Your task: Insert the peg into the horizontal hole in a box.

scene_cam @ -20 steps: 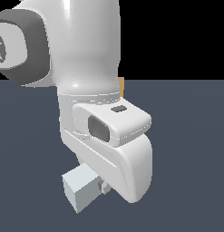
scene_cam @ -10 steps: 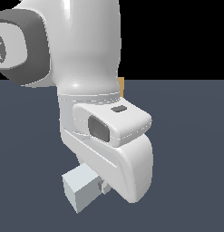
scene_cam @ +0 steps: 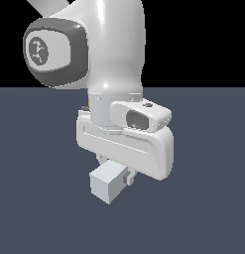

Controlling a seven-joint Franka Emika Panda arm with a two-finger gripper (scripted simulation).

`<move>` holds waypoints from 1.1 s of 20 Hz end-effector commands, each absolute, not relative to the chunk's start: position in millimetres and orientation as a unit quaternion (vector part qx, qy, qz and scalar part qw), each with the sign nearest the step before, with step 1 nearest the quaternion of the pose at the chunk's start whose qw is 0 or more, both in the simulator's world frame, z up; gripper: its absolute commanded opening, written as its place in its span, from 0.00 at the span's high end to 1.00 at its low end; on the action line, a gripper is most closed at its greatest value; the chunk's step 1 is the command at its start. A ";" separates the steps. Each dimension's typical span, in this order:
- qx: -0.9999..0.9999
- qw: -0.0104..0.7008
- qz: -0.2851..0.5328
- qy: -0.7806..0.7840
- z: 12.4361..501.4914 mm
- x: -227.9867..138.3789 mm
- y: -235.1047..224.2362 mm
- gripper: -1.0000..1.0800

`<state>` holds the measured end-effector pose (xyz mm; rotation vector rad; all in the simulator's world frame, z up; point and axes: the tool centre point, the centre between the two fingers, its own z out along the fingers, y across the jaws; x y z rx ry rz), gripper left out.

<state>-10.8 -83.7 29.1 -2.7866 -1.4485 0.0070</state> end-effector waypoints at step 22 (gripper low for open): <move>-0.690 0.000 0.000 -0.724 63.1 -4.7 96.4 1.00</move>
